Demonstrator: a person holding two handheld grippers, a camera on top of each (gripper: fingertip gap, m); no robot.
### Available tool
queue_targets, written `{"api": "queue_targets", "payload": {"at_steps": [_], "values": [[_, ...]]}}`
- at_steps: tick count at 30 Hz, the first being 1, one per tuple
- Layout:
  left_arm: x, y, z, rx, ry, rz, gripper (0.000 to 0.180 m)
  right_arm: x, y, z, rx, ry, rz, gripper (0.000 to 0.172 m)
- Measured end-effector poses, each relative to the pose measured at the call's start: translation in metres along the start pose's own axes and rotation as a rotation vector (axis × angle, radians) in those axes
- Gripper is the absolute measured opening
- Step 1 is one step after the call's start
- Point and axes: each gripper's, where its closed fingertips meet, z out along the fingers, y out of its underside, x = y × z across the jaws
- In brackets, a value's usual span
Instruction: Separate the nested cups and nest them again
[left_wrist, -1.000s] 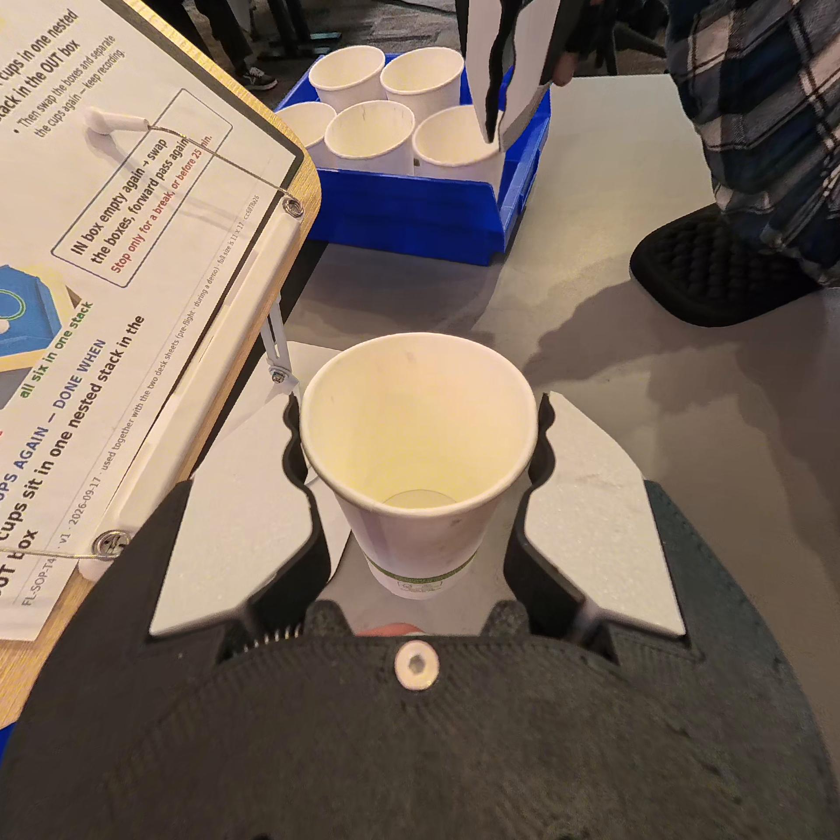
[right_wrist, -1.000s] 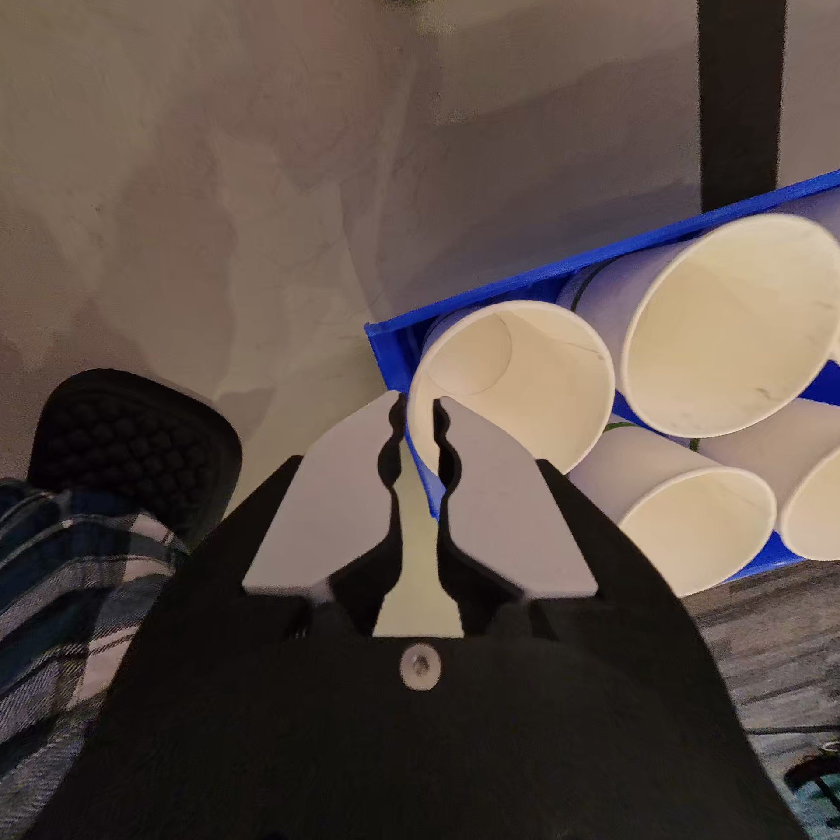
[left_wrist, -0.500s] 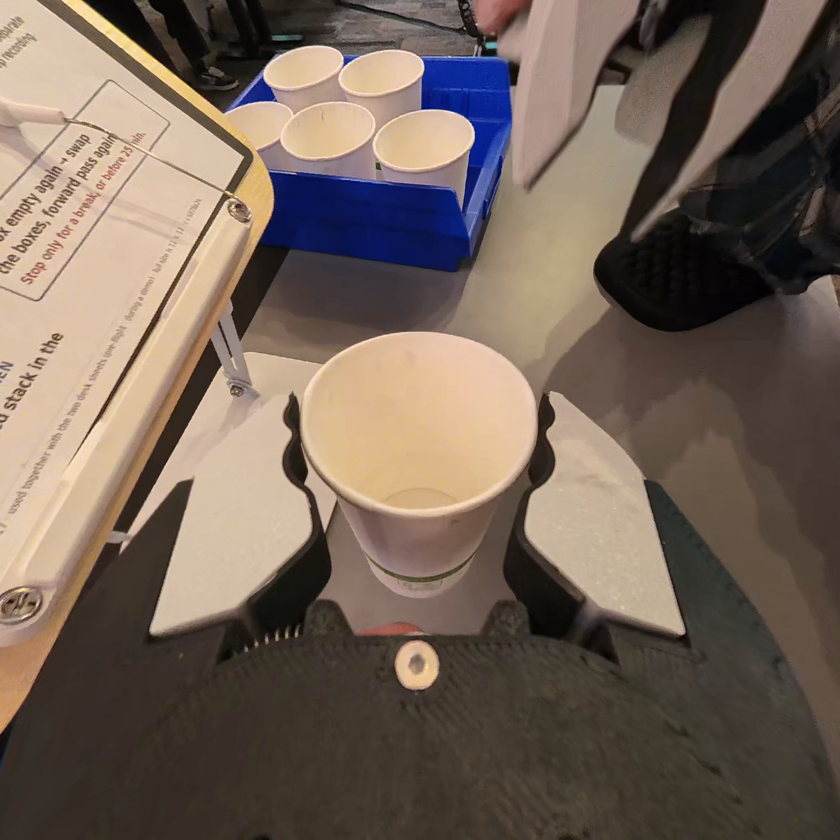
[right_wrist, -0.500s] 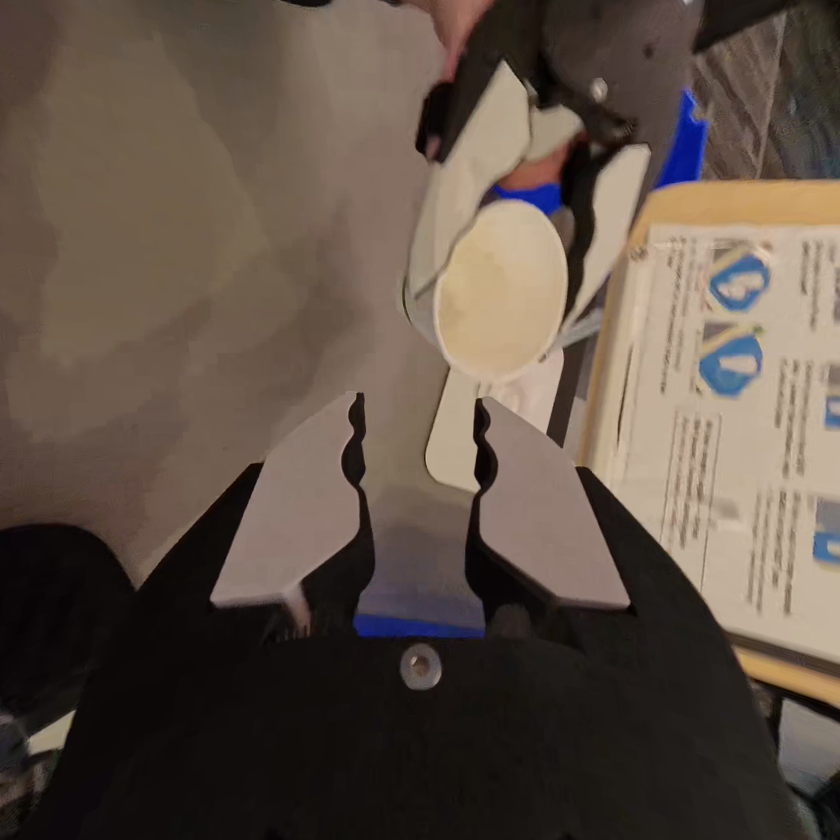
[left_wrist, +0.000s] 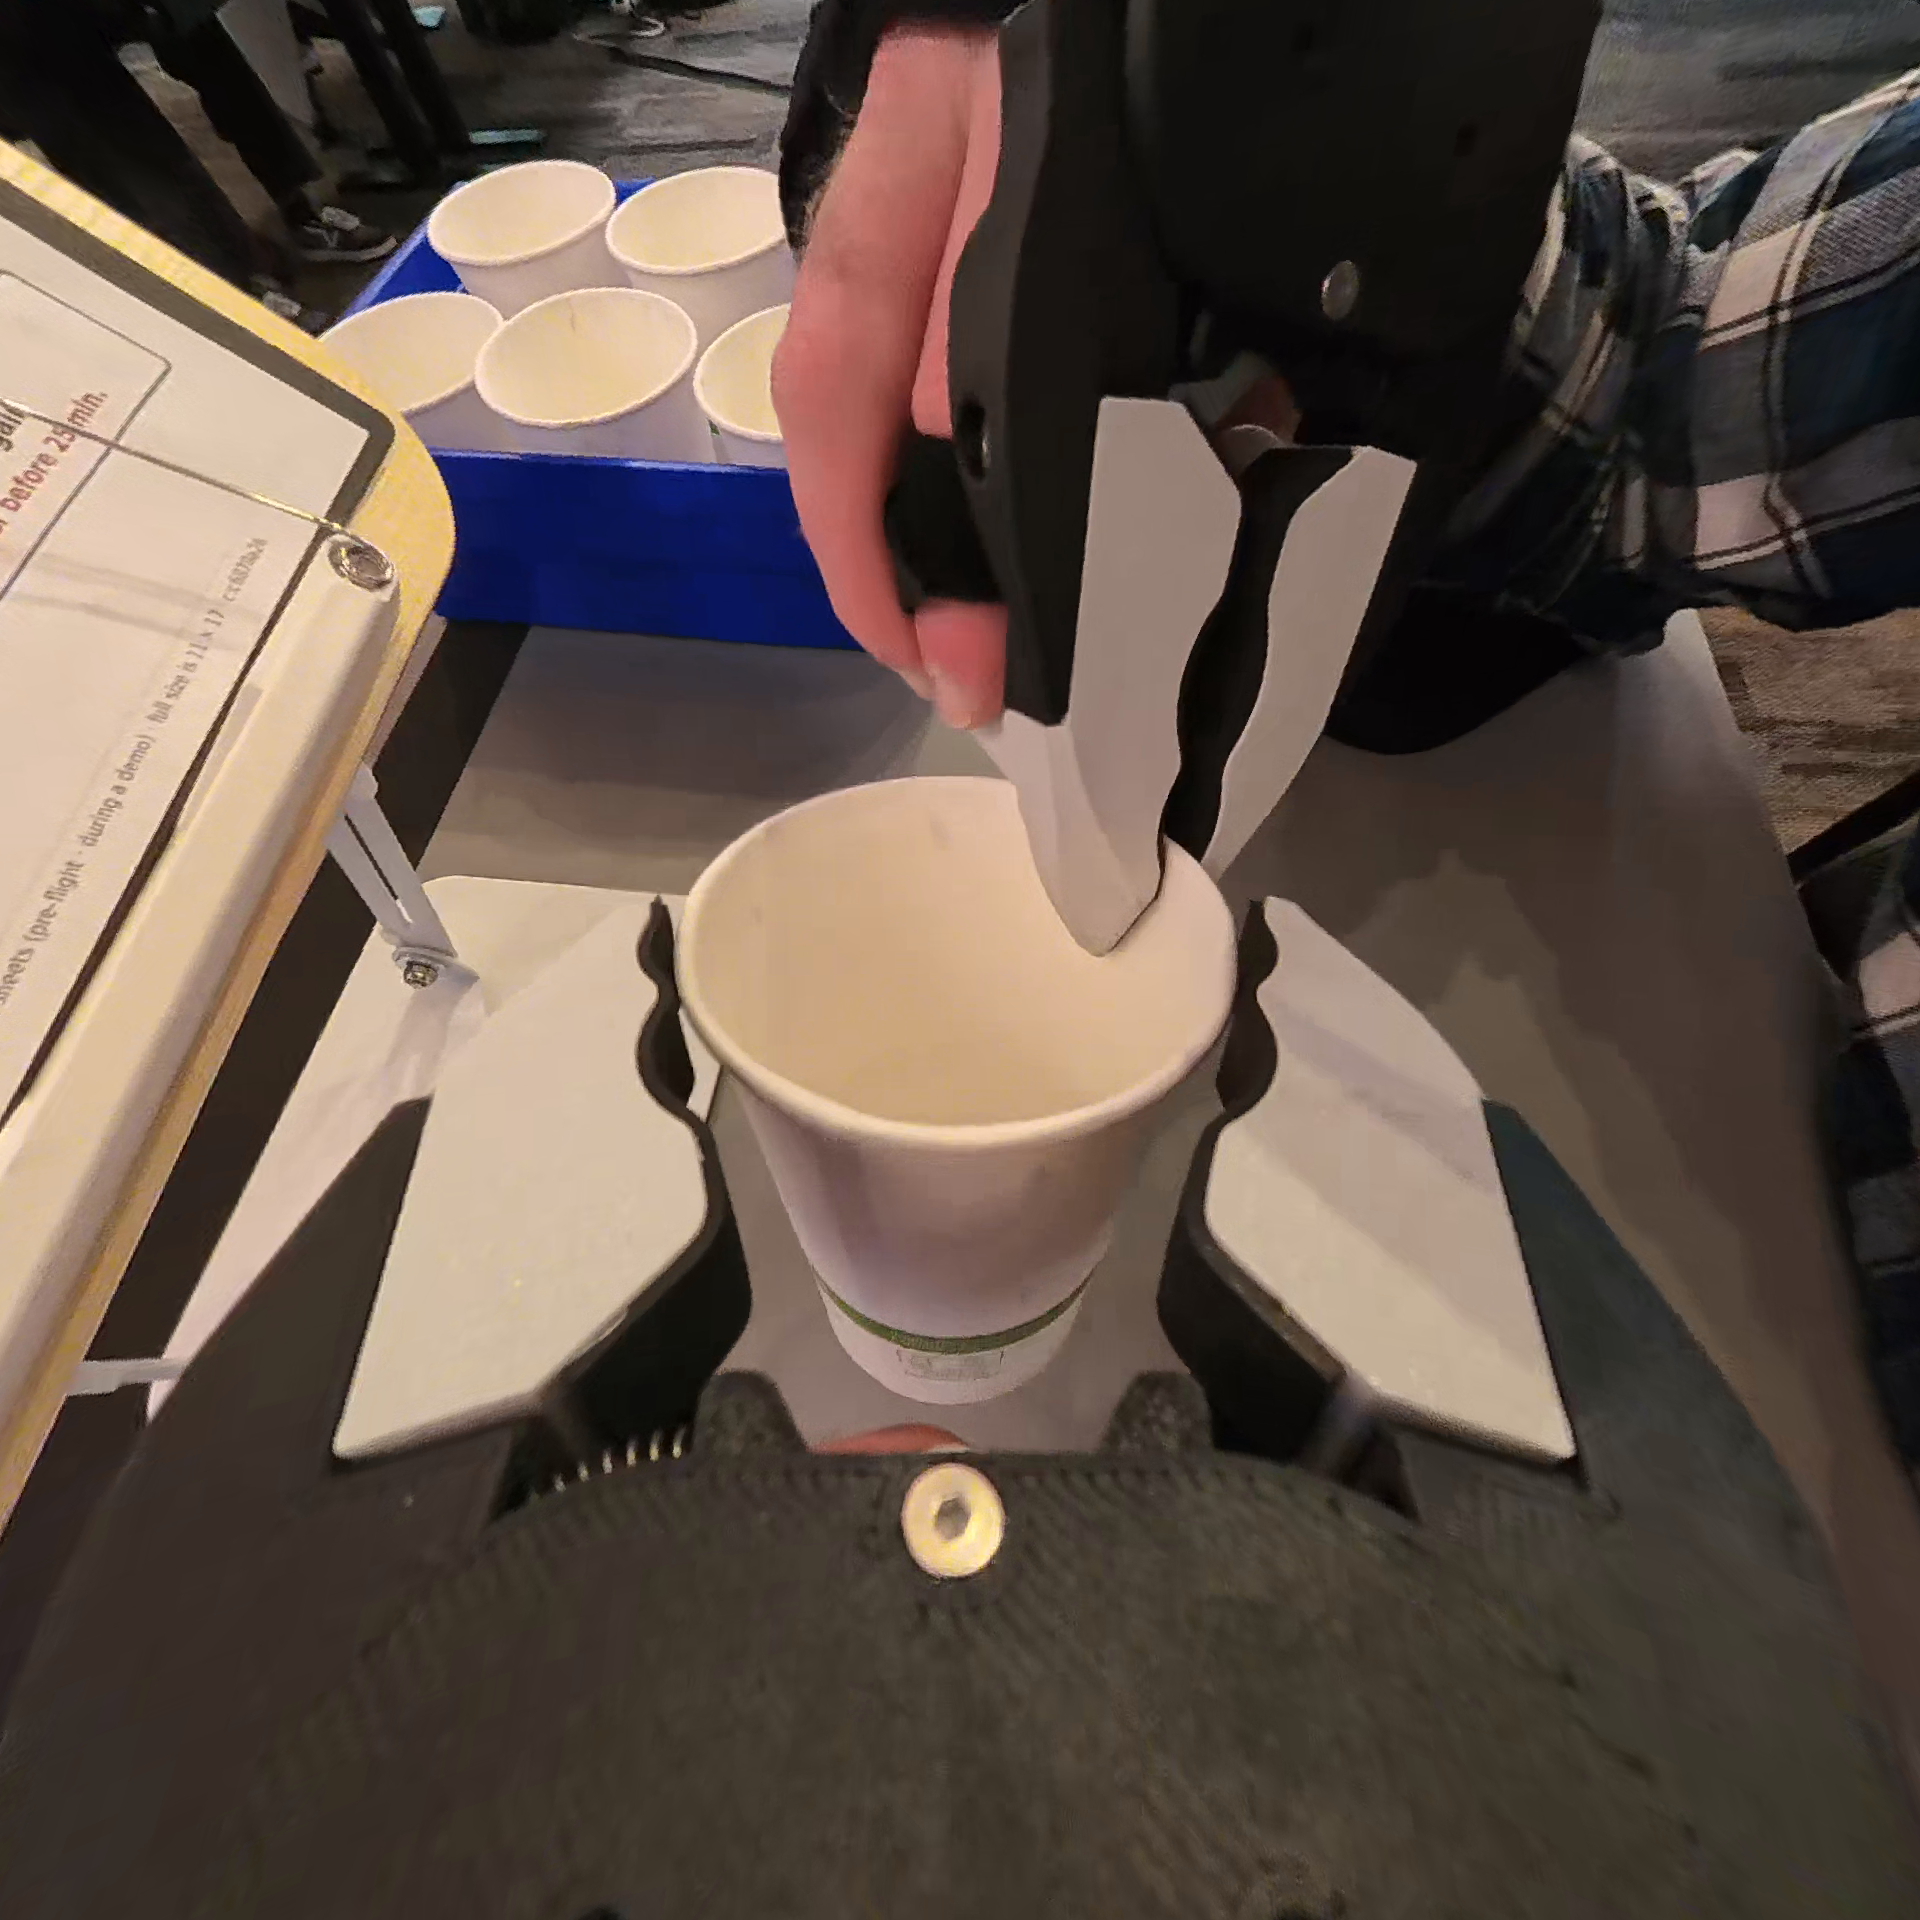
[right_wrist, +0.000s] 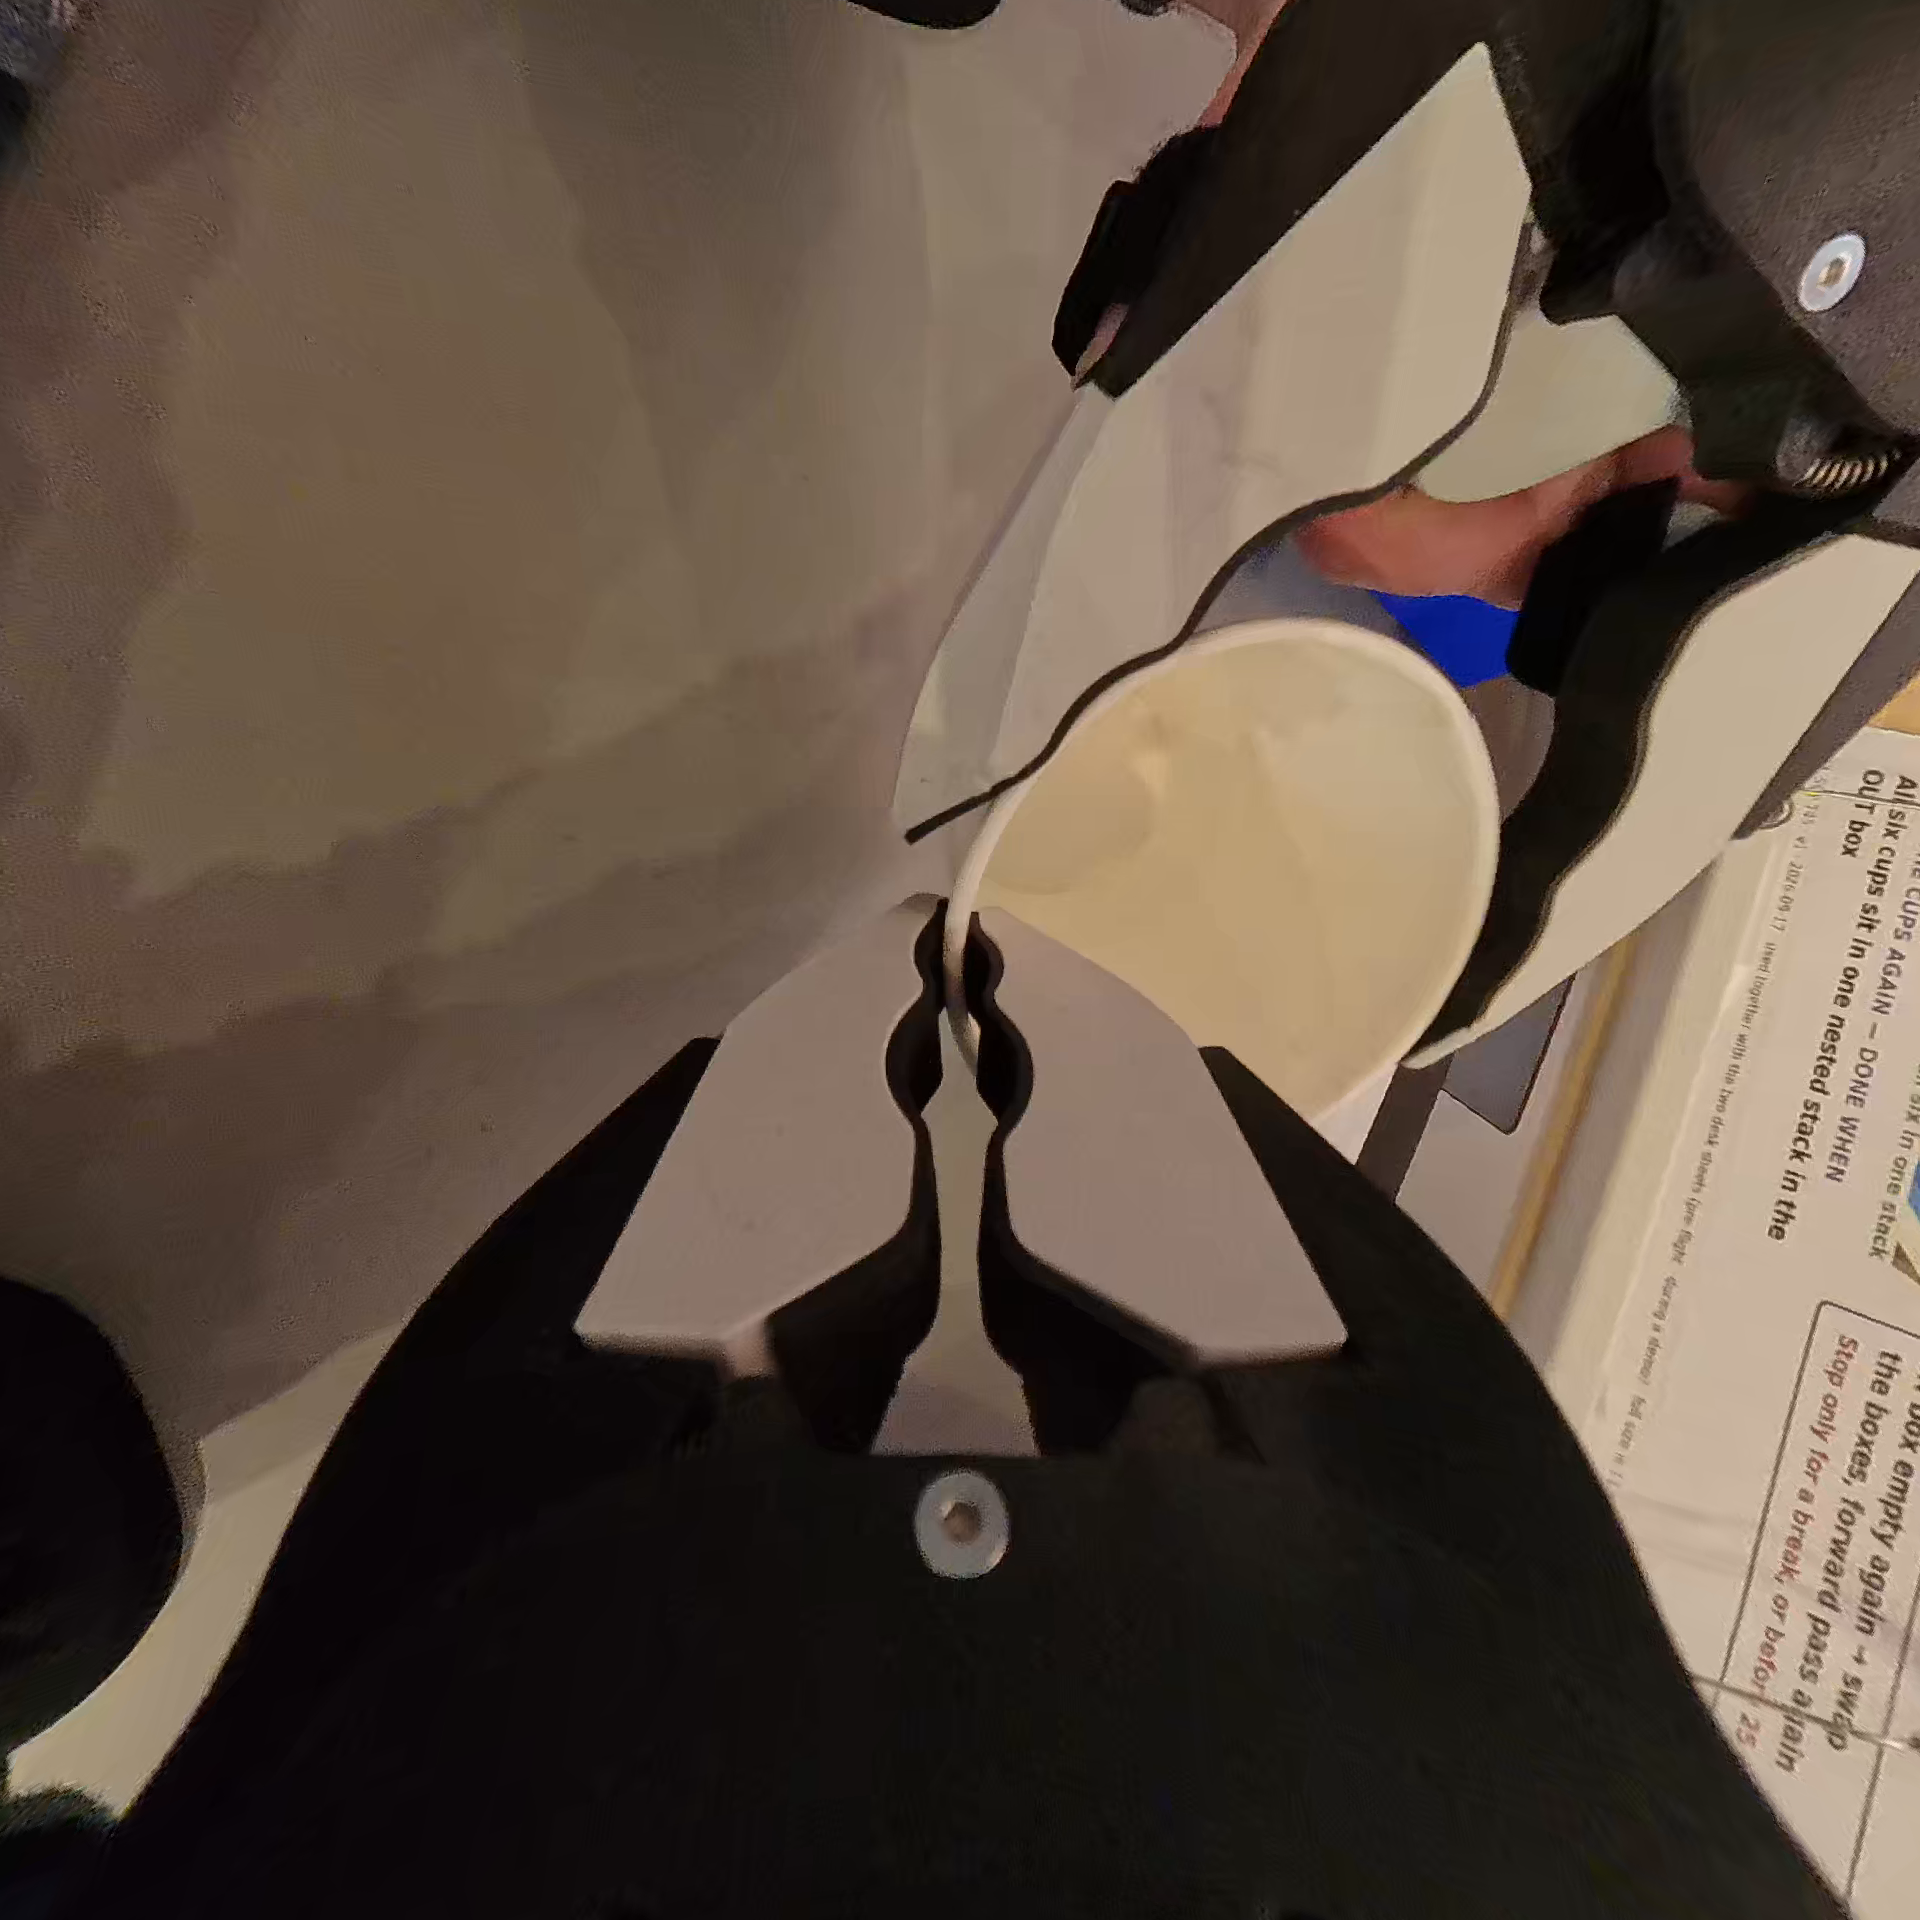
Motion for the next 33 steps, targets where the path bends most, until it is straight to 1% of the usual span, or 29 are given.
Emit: {"api": "queue_targets", "payload": {"at_steps": [1,2,4,7,10,12,15,17,19,22,24,29,33], "values": [[0.000,-0.003,-0.002,0.015,0.003,-0.003,0.099,0.001,0.000,-0.005,0.004,0.008,0.002,0.001],[-0.001,-0.005,-0.004,0.026,-0.005,-0.006,0.100,0.004,0.001,-0.012,0.007,0.028,0.013,0.001],[-0.010,-0.011,-0.013,0.064,-0.045,-0.019,0.106,0.011,0.008,-0.031,-0.003,0.087,0.043,0.001],[-0.020,-0.020,-0.030,0.128,-0.079,-0.030,0.103,0.027,0.030,-0.074,-0.059,0.235,0.118,0.001],[-0.029,-0.023,-0.043,0.150,-0.114,-0.029,0.091,0.037,0.068,-0.130,-0.184,0.426,0.247,0.001],[-0.032,-0.024,-0.048,0.168,-0.121,-0.027,0.082,0.032,0.099,-0.166,-0.287,0.519,0.359,0.001],[-0.033,-0.022,-0.050,0.156,-0.127,-0.019,0.083,0.011,0.143,-0.208,-0.410,0.592,0.544,0.001],[-0.032,-0.021,-0.049,0.145,-0.126,-0.009,0.083,-0.007,0.169,-0.225,-0.478,0.600,0.668,0.001],[-0.032,-0.020,-0.047,0.136,-0.127,-0.004,0.084,-0.028,0.193,-0.235,-0.548,0.584,0.783,0.001],[-0.031,-0.018,-0.045,0.125,-0.123,-0.002,0.083,-0.059,0.225,-0.241,-0.640,0.523,0.954,0.001],[-0.032,-0.017,-0.043,0.120,-0.125,-0.005,0.083,-0.072,0.238,-0.238,-0.654,0.476,1.040,0.001],[-0.032,-0.014,-0.042,0.112,-0.117,-0.011,0.083,-0.087,0.260,-0.221,-0.661,0.366,1.120,0.001],[-0.031,-0.013,-0.041,0.109,-0.112,-0.009,0.083,-0.092,0.267,-0.205,-0.654,0.281,1.145,0.001]]}}
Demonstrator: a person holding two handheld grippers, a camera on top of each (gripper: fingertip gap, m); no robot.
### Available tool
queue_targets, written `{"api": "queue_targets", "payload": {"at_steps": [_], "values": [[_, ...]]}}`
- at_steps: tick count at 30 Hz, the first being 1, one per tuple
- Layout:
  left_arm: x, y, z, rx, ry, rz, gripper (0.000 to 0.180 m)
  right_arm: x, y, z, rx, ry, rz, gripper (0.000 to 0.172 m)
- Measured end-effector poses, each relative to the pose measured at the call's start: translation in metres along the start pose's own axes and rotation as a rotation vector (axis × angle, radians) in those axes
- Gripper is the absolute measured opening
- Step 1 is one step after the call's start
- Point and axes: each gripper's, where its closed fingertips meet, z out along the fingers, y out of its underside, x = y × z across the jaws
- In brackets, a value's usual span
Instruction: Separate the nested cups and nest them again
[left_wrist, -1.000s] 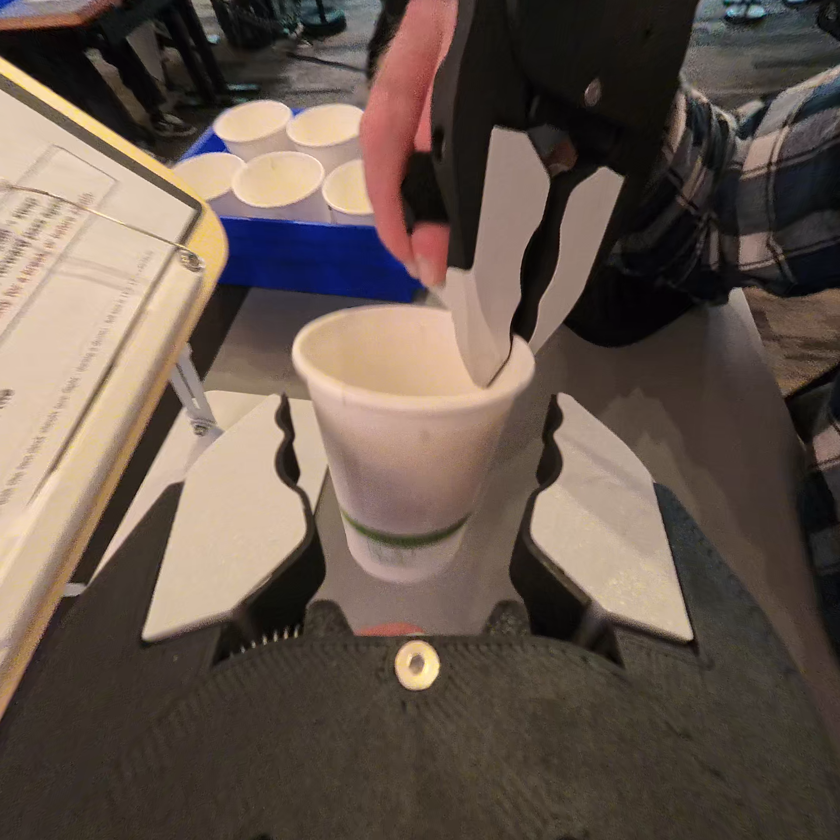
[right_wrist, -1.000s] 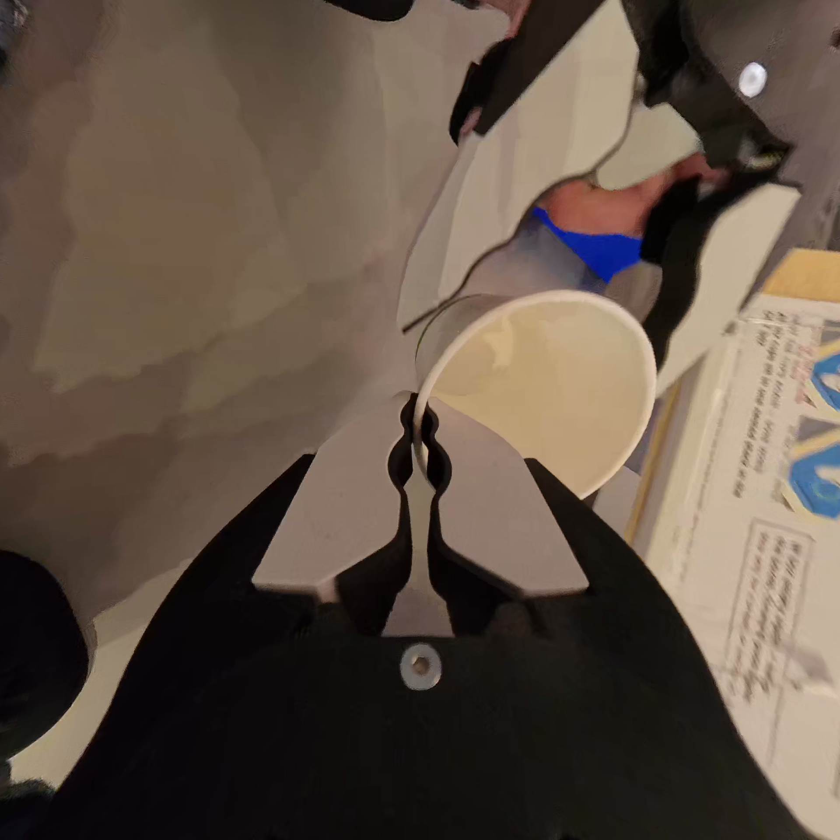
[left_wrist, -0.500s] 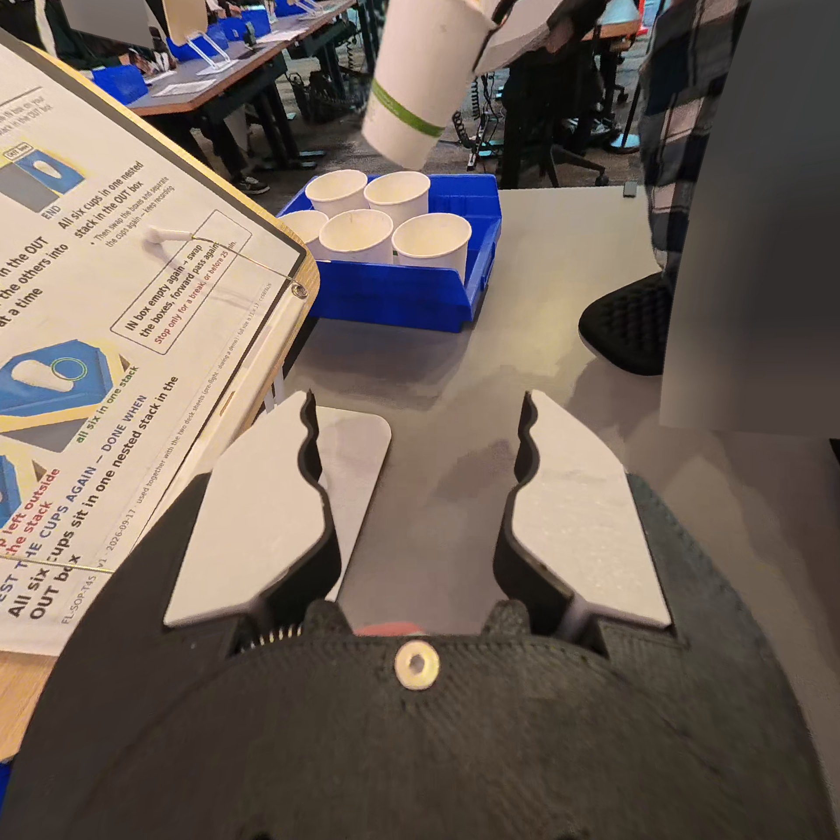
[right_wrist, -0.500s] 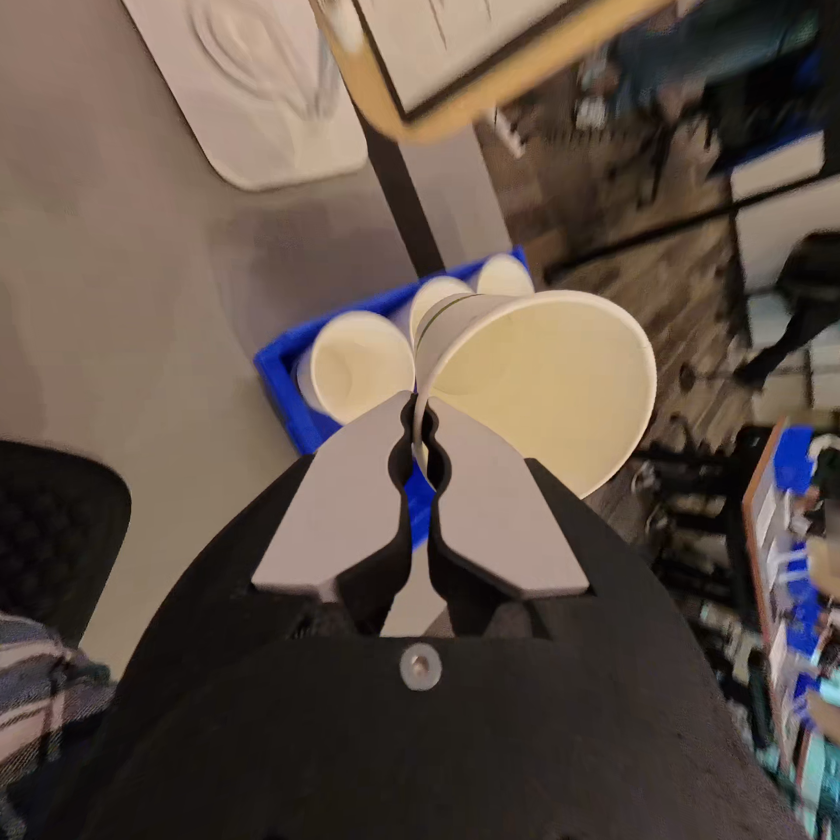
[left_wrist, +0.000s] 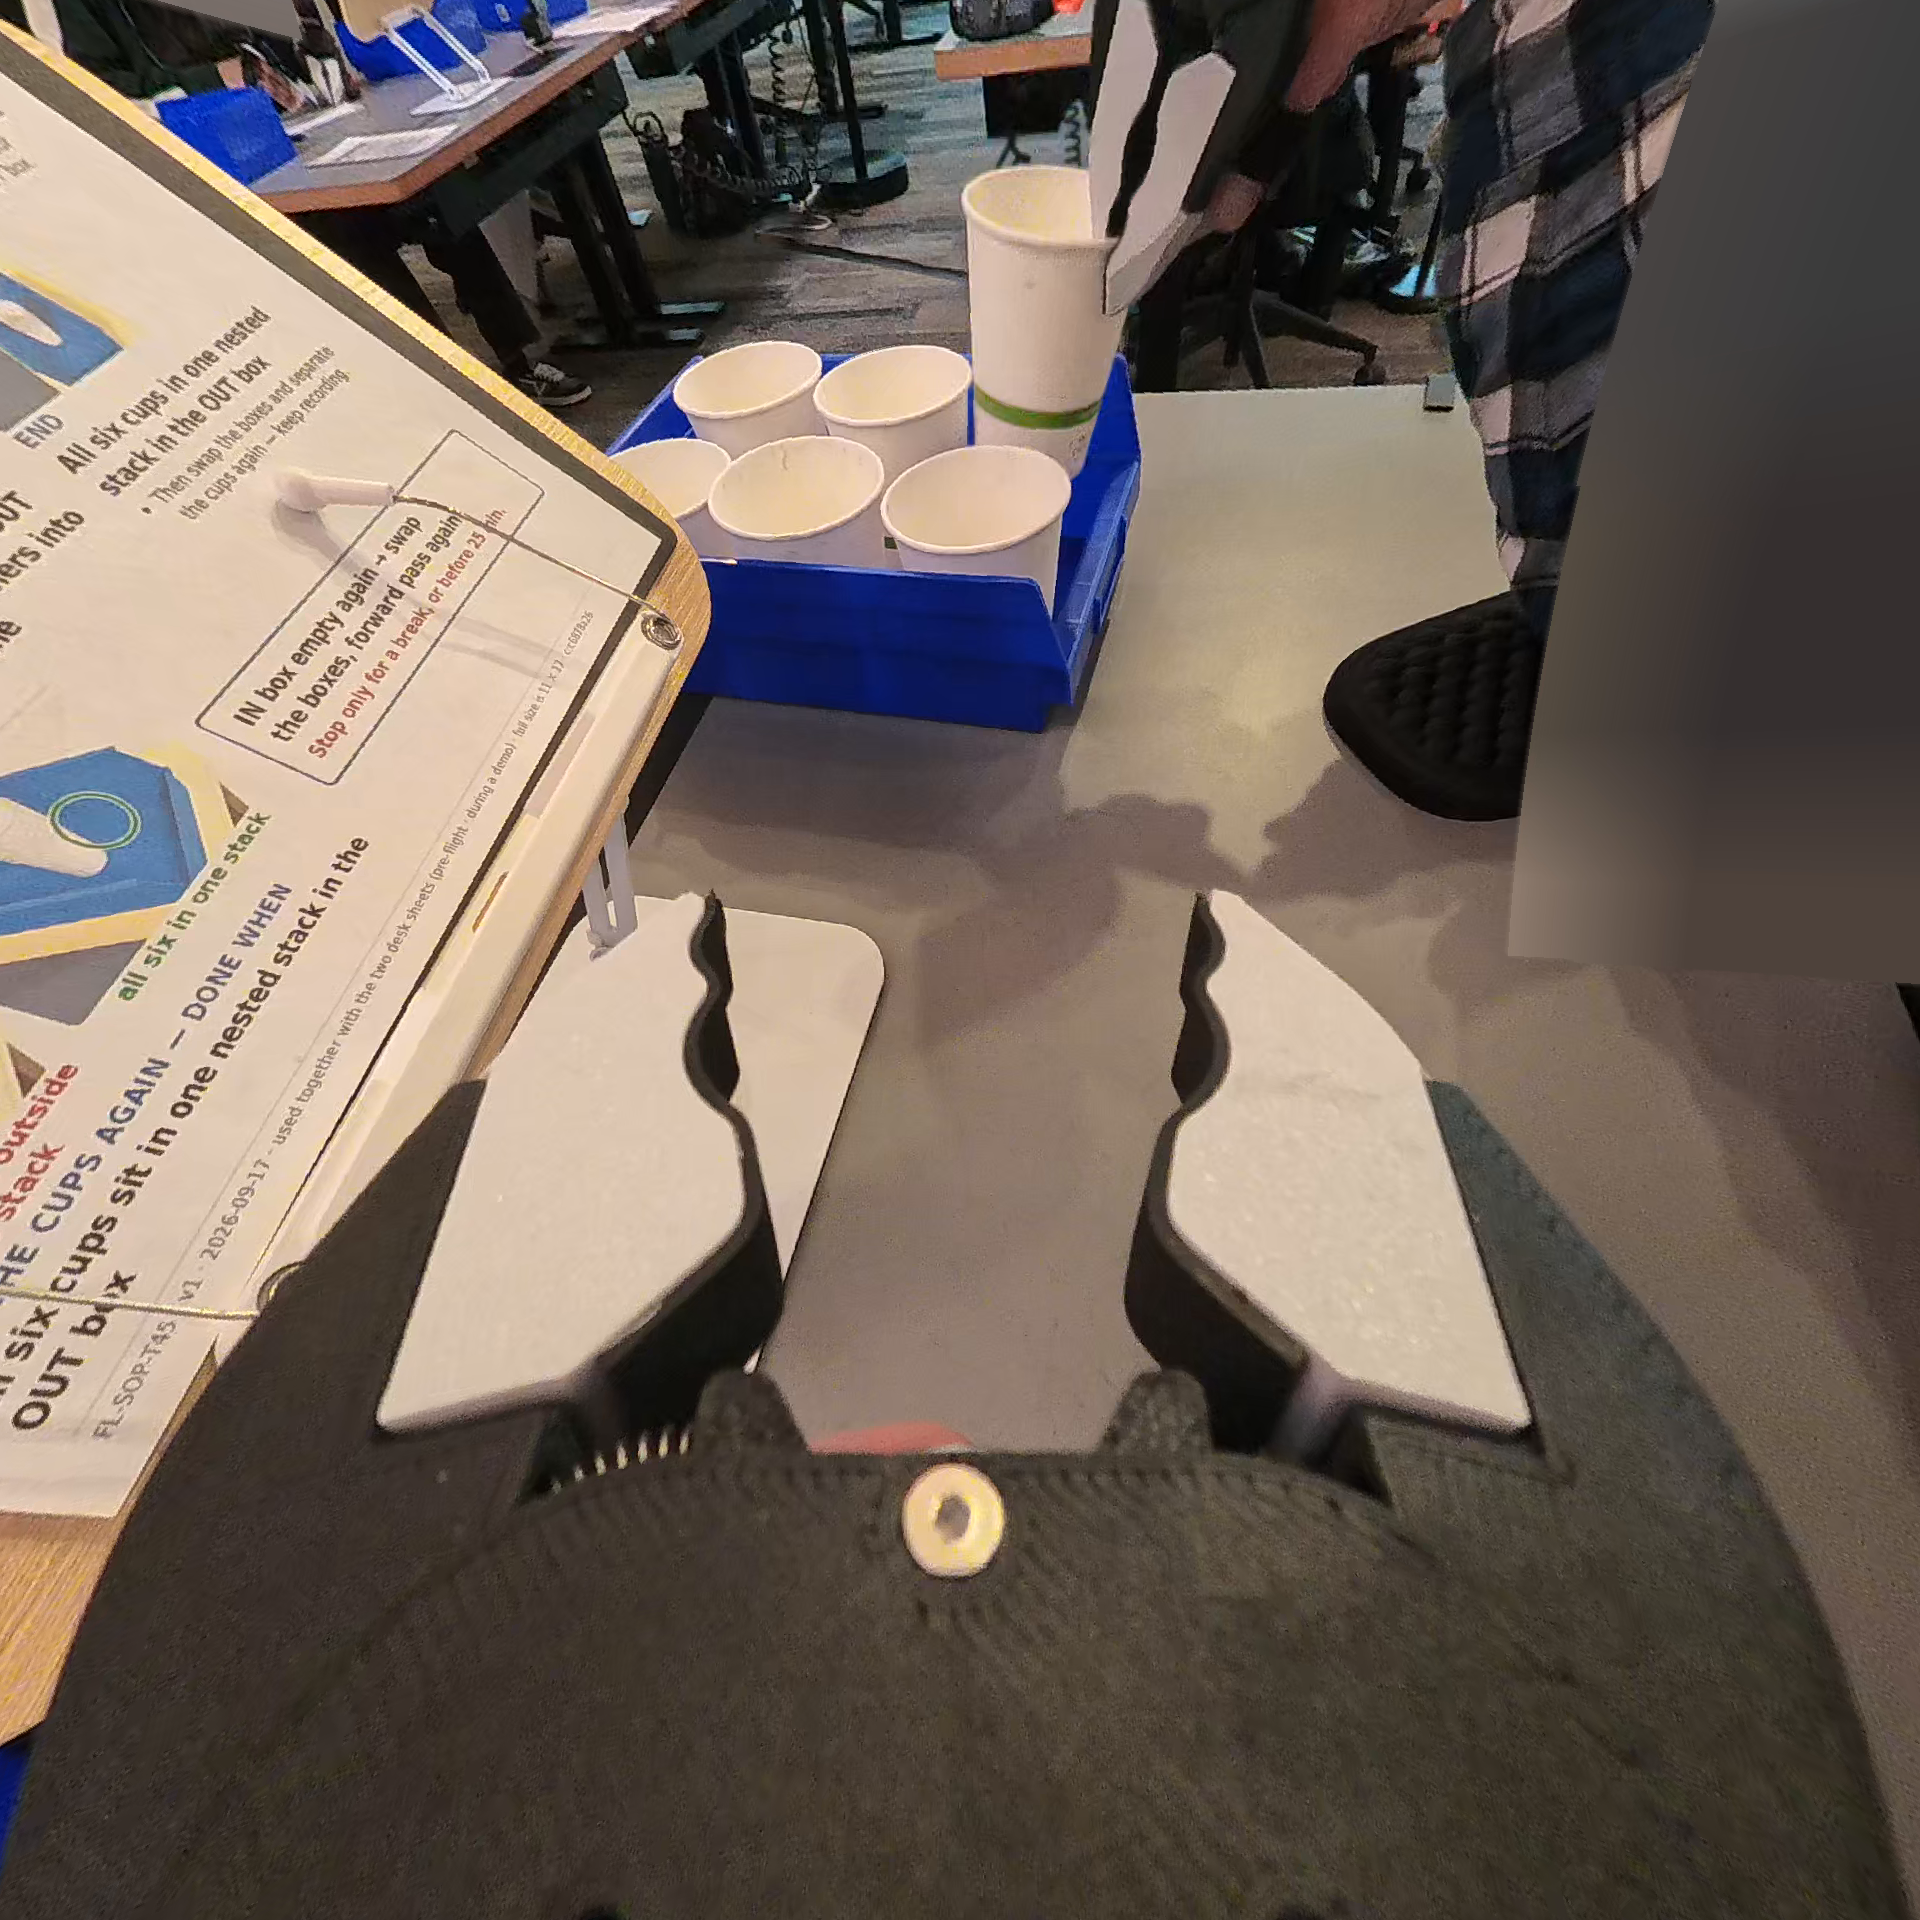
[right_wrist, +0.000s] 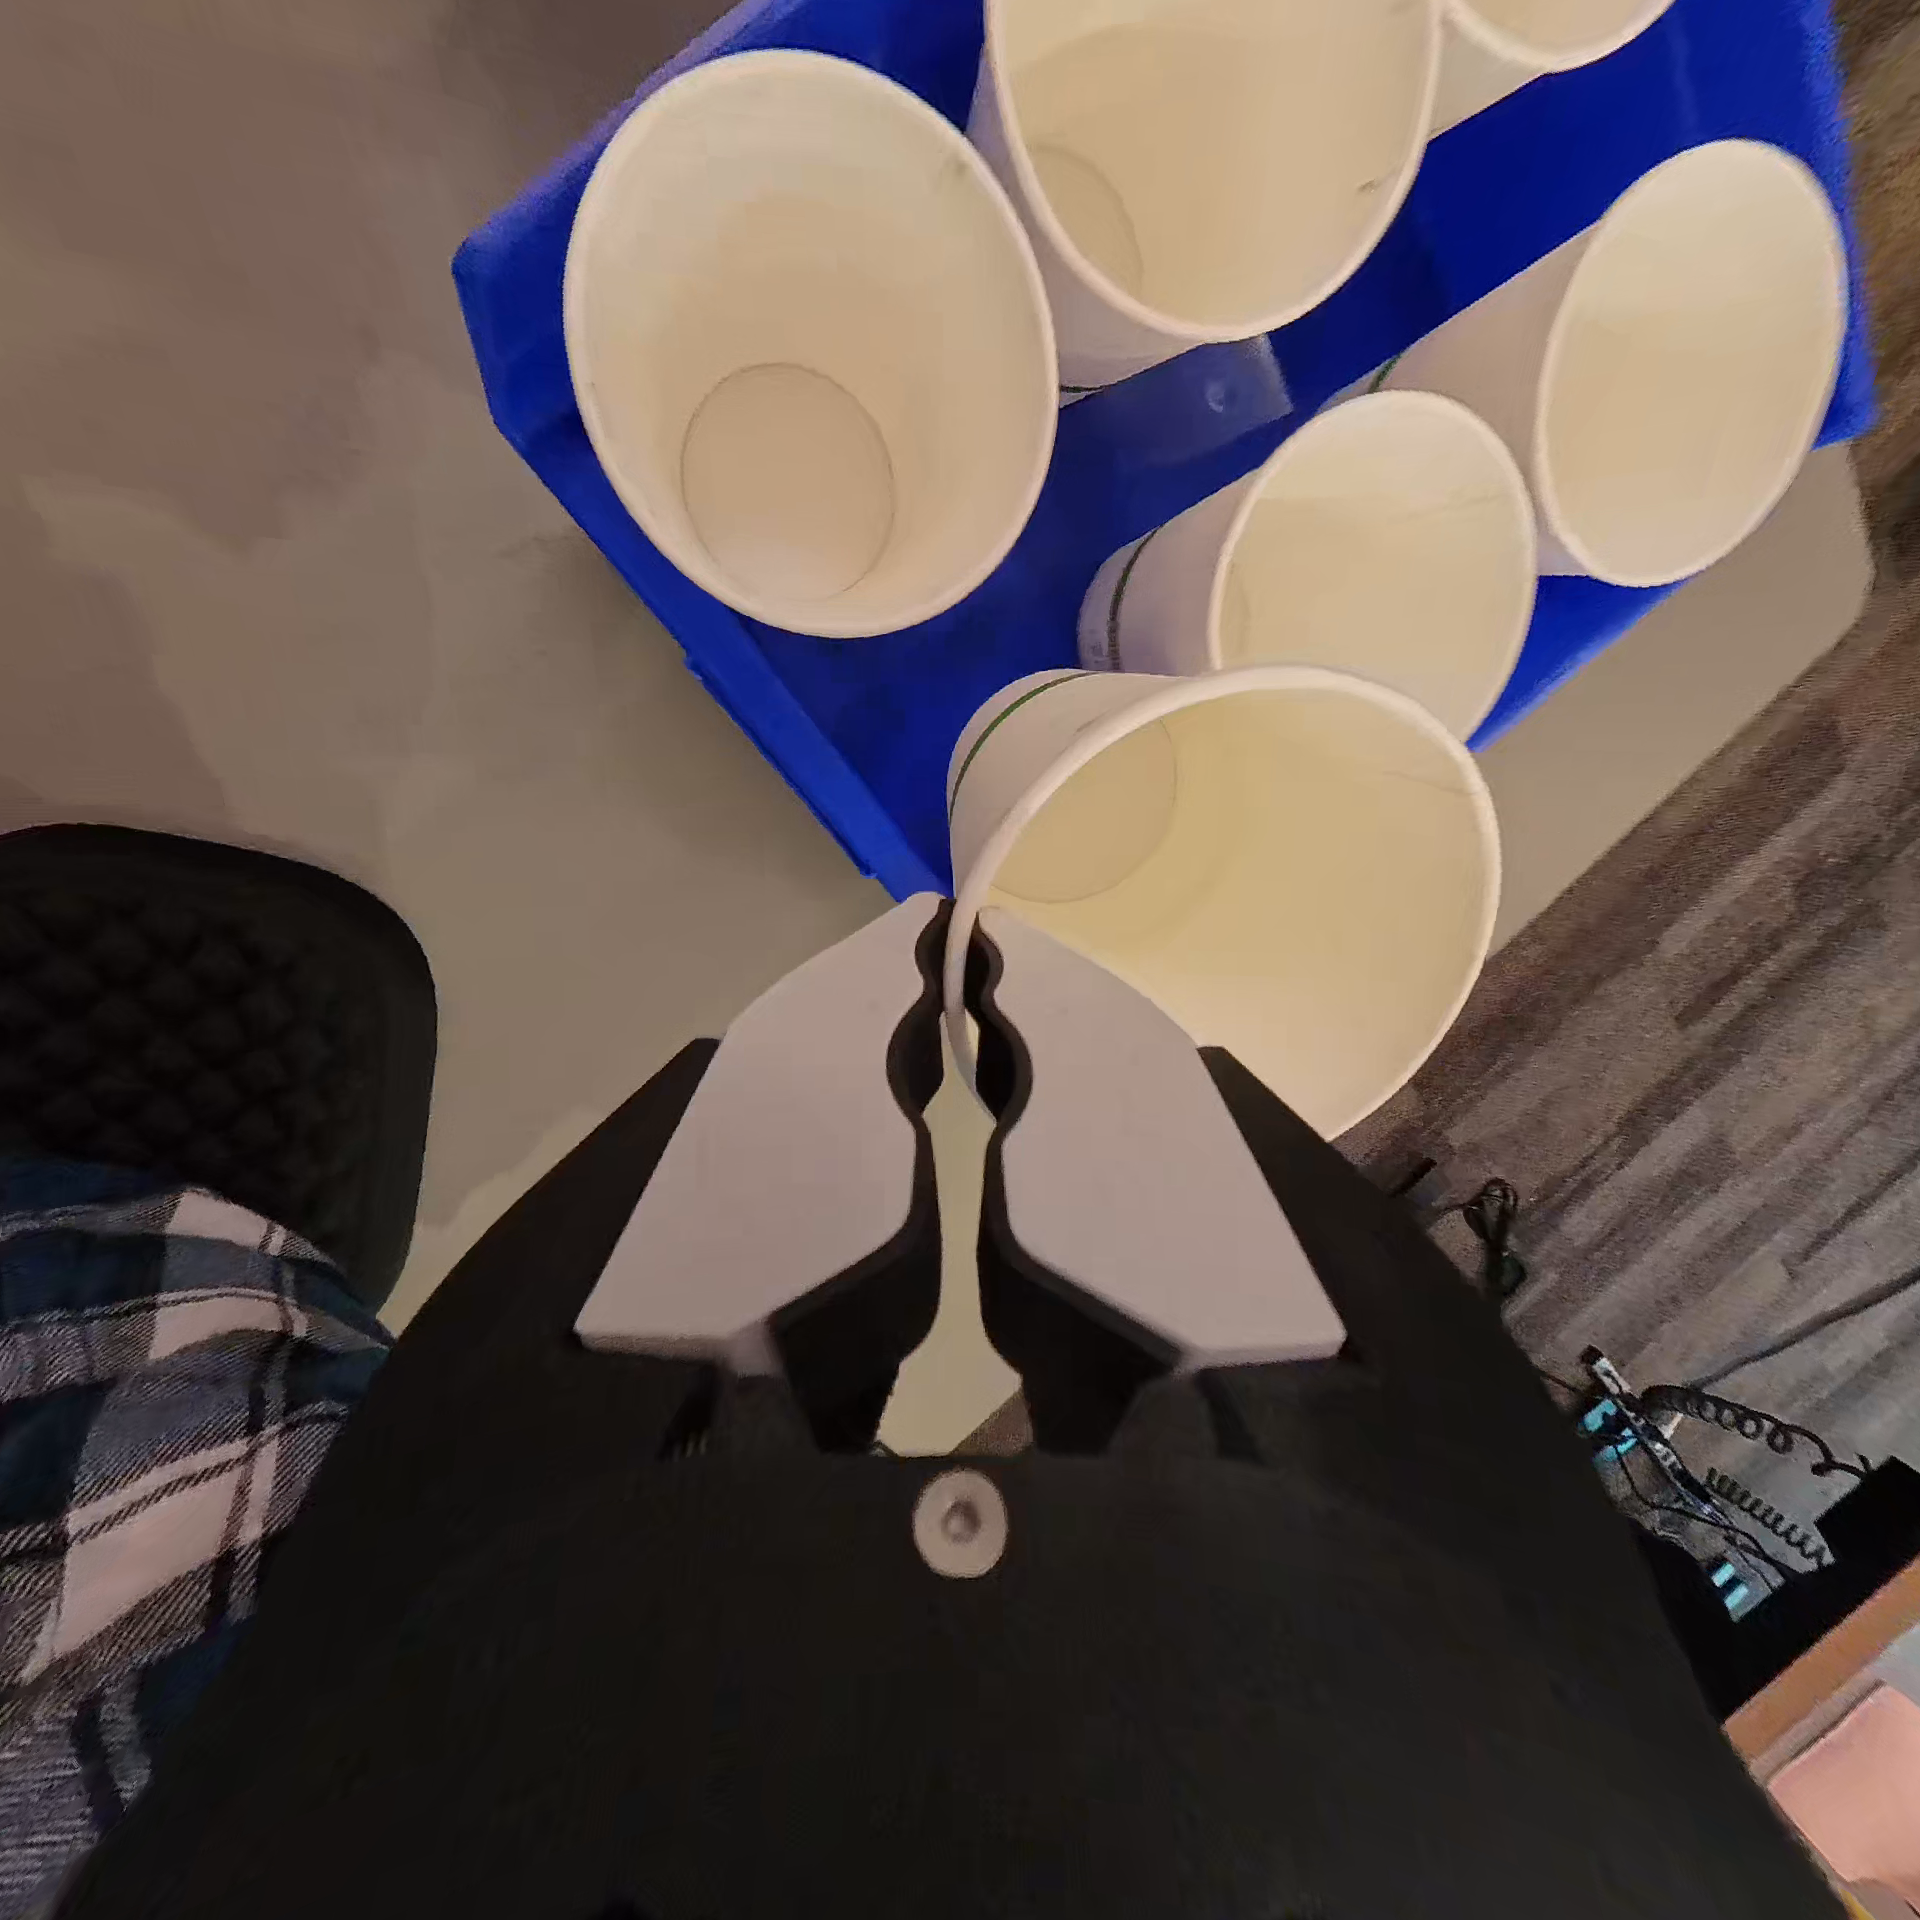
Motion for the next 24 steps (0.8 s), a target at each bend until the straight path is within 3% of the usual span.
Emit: {"api": "queue_targets", "payload": {"at_steps": [24], "values": [[0.004,0.005,0.003,-0.032,0.011,0.019,0.082,-0.013,0.009,0.055,-0.152,-0.152,0.015,0.001]]}}
